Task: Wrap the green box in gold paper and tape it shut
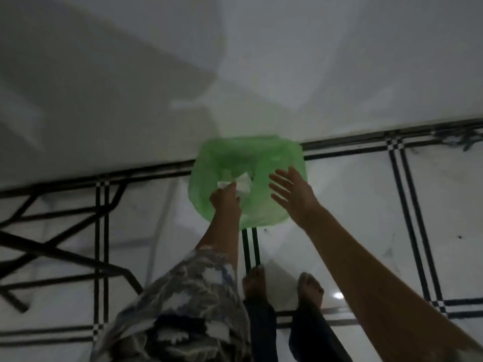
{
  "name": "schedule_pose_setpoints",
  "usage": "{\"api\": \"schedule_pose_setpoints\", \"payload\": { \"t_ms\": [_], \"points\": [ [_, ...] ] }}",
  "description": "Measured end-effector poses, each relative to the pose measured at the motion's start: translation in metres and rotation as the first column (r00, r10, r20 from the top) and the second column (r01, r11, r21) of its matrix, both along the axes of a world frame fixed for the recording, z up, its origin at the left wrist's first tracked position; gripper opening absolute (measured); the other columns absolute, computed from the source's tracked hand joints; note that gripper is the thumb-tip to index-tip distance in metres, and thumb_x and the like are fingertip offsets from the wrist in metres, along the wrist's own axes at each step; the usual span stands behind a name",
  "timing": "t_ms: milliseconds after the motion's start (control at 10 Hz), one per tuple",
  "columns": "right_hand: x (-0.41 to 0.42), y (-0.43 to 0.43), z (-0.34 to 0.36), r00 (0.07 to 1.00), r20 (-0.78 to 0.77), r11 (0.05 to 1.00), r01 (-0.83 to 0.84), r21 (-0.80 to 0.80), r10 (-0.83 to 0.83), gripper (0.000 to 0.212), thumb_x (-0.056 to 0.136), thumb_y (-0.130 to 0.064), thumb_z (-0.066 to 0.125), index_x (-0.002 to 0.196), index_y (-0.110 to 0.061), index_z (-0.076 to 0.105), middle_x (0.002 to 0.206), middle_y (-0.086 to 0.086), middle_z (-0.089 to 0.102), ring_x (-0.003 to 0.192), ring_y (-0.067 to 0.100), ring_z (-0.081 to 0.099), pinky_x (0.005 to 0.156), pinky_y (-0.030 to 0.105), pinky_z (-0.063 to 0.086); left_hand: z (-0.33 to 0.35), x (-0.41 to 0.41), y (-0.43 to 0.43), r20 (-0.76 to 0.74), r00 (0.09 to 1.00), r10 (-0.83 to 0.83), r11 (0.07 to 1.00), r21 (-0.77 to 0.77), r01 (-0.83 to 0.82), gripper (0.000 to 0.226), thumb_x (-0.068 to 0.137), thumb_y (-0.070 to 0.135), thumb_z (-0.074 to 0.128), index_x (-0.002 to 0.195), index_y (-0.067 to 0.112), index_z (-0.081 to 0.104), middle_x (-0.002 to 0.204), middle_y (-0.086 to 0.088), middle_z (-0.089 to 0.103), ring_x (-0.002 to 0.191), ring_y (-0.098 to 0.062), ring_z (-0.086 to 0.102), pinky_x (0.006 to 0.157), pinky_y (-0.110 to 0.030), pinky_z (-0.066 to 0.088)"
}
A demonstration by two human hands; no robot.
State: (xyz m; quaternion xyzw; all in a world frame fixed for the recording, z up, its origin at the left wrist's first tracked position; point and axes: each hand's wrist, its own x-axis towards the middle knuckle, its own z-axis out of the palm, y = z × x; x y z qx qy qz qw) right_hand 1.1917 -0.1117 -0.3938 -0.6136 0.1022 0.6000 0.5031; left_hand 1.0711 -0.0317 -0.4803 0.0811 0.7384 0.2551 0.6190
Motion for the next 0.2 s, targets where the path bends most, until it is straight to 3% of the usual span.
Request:
{"api": "schedule_pose_setpoints", "payload": {
  "t_ms": [100,200],
  "points": [
    [0.011,0.003,-0.028,0.990,-0.121,0.997,0.074,-0.013,-0.075,0.042,0.102,-0.036,0.030,0.129,-0.010,0.047,0.132,0.009,0.053,0.125,0.027,0.047,0.102,0.037,0.036,-0.020,-0.006,-0.003,-0.084,0.996,0.000,1.000,-0.023,-0.002,0.039,0.079,-0.002,0.067,0.116,-0.002,0.055,0.101,-0.010,0.060,0.081,-0.026,0.058,0.075,-0.035,0.053],
    [0.008,-0.009,0.006,0.984,-0.164,0.997,0.075,0.002,-0.073,0.036,0.101,-0.038,0.031,0.121,-0.013,0.047,0.110,0.001,0.059,0.128,0.025,0.045,0.103,0.037,0.035,0.022,-0.018,-0.014,-0.264,0.957,-0.124,0.992,-0.032,0.120,0.016,0.076,0.002,0.069,0.089,-0.003,0.061,0.073,-0.006,0.058,0.073,-0.025,0.060,0.078,-0.037,0.056]
  ]
}}
